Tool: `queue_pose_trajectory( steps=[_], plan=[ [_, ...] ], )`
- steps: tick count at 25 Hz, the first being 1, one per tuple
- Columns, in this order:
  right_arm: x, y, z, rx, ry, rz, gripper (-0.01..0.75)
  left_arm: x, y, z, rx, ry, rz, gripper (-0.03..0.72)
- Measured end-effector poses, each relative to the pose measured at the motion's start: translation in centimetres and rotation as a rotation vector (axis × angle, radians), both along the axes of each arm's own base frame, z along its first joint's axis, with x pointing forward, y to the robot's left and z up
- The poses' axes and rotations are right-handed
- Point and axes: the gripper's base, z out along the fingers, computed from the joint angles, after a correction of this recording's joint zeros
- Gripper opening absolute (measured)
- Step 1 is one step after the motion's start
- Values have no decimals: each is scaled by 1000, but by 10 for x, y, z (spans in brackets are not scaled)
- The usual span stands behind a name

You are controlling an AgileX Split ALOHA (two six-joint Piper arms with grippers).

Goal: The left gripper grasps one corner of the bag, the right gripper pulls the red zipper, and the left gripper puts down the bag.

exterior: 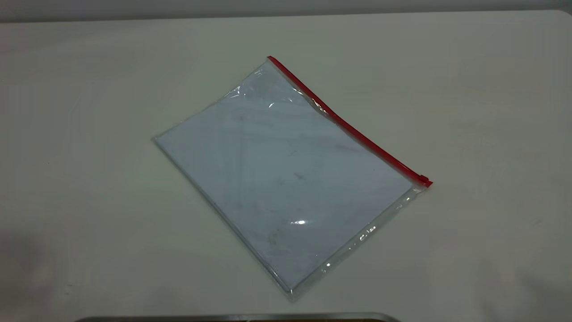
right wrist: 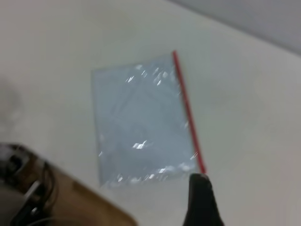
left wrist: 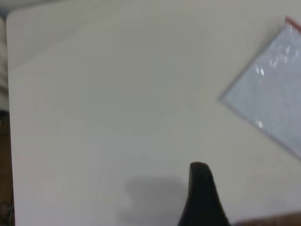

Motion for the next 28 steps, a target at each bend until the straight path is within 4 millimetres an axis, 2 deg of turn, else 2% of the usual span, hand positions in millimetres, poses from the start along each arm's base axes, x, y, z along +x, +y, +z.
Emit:
queue_pose_trajectory(
  steps=[7,11,15,19,28],
  plan=[
    [-56,-18,-74,7,48,13,562,-79,13,-58,-9,-13,-3,590],
    [-81,-29,-111,-20,7,28,562,-111,18,-87,-16,-53,-13,590],
    [-96,-38,-134,-42,-75,22,562,-127,18,-111,-20,-62,-61,590],
    [-105,-42,-149,-42,-119,22,562,-133,16,-128,-40,-54,-88,590],
    [-99,-41,-172,-60,-132,18,562,-132,10,-160,-85,37,-114,590]
  ],
)
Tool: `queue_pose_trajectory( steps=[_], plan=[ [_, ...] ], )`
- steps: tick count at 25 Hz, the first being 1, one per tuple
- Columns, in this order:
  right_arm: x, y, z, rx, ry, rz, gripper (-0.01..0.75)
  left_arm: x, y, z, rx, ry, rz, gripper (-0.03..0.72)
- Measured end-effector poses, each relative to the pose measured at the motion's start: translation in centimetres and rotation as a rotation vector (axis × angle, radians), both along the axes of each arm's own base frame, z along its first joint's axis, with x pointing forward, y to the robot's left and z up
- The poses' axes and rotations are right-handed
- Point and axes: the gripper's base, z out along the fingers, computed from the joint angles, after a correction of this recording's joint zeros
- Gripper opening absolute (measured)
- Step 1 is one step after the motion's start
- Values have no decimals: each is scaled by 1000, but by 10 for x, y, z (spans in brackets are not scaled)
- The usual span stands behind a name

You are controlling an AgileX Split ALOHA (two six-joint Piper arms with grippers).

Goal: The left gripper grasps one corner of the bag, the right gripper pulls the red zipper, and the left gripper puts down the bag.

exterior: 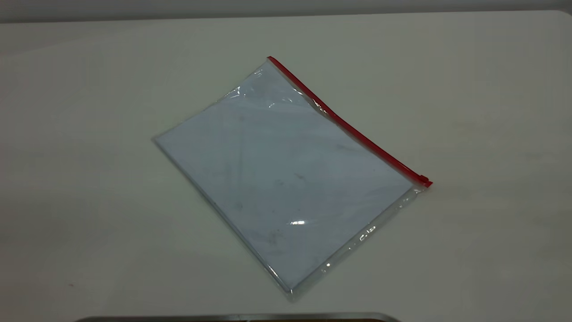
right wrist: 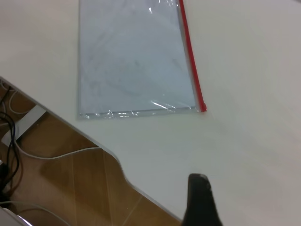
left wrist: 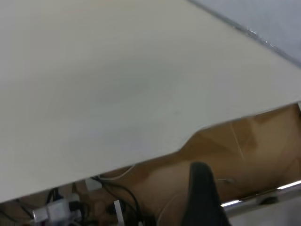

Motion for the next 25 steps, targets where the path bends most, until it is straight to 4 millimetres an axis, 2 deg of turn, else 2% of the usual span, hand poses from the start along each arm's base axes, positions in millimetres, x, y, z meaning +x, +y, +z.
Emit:
queue_pose_trajectory(
  steps=[7,25],
  plan=[
    [1,0,0,5,-6,-1,562,3,0,-6,9,-6,-12,590],
    [1,0,0,3,-9,0,562,-1,0,-5,6,-40,-10,590]
  ],
)
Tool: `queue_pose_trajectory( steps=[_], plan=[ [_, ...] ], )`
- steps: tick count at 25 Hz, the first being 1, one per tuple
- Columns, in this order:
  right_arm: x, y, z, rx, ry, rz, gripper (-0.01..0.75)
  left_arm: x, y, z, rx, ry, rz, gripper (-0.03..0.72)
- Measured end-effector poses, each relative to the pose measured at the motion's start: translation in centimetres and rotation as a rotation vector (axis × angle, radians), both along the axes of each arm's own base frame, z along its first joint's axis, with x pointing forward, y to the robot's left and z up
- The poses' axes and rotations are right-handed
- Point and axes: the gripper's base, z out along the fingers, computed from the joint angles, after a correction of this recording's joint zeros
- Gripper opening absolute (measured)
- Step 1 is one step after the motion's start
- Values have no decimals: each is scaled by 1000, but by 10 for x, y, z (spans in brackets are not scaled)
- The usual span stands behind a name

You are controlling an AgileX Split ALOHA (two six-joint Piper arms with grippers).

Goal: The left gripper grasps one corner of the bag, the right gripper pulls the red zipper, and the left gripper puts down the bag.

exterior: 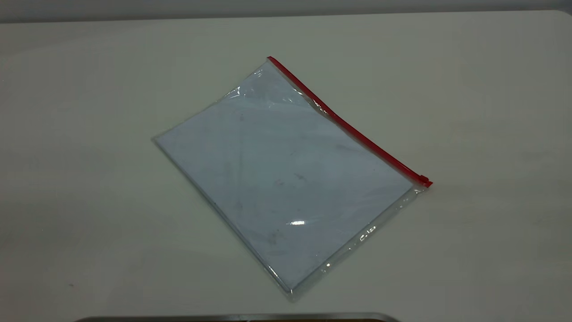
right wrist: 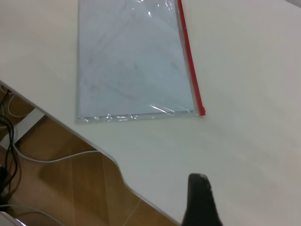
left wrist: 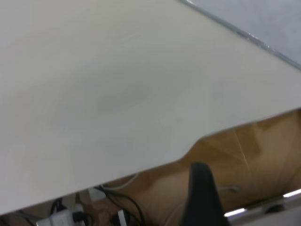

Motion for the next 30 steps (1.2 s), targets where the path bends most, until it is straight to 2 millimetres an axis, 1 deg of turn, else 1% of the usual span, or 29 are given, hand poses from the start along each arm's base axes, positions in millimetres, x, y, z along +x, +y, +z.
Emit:
queue_pose_trajectory(
  steps=[6,11,23,26,30],
  plan=[
    [0,0,0,0,0,0,561,-17,2,0,-12,-133,86,590],
    [0,0,0,0,0,0,558,-27,3,-1,-20,-204,97,590],
    [-1,0,0,1,-5,-4,558,-28,3,-1,-18,-205,96,590],
    [-5,-1,0,13,-38,-85,557,-28,3,-1,-19,-204,97,590],
    [-4,1,0,14,-55,-272,557,-28,3,-1,-19,-203,97,590]
  ],
)
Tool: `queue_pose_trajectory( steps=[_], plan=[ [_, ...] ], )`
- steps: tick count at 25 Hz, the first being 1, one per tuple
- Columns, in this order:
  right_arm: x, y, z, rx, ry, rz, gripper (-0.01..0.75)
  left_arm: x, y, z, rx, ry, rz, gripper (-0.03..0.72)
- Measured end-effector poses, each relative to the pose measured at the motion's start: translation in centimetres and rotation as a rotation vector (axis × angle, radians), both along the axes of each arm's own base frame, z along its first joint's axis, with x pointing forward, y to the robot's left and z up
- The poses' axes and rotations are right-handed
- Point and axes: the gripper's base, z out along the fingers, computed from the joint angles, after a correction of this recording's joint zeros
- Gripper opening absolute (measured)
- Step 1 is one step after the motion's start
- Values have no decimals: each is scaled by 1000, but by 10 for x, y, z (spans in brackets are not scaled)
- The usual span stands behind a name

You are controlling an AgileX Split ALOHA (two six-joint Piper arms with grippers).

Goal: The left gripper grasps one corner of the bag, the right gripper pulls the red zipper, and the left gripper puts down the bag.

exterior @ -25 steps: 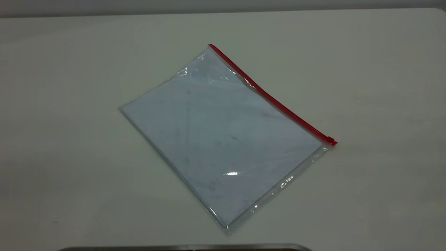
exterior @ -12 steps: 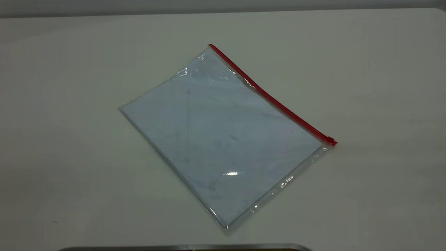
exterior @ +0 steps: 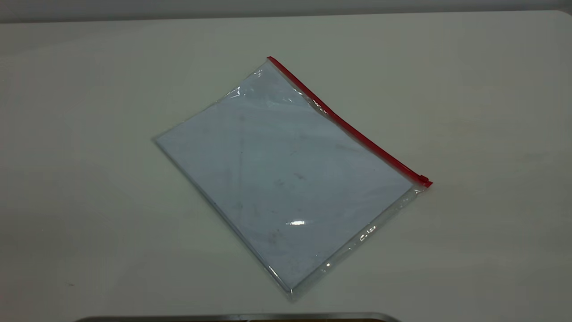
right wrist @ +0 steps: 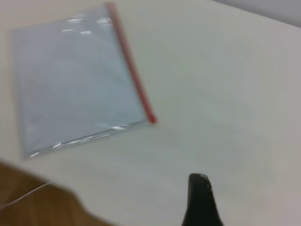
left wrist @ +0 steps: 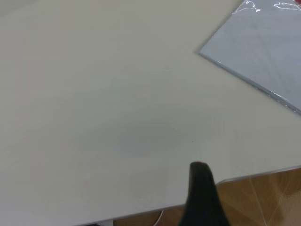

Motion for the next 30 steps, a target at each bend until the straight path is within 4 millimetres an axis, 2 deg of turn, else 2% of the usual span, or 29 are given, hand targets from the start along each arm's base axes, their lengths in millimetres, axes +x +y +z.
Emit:
queue_pose_trajectory(
  steps=[7,14,30],
  plan=[
    [2,1,0,-1,1,-152,557,0,0,0,0,0,0,590],
    [2,-8,-1,33,12,-285,557,0,0,0,0,0,0,590],
    [2,-9,0,36,11,-297,557,0,0,0,0,0,0,590]
  ],
)
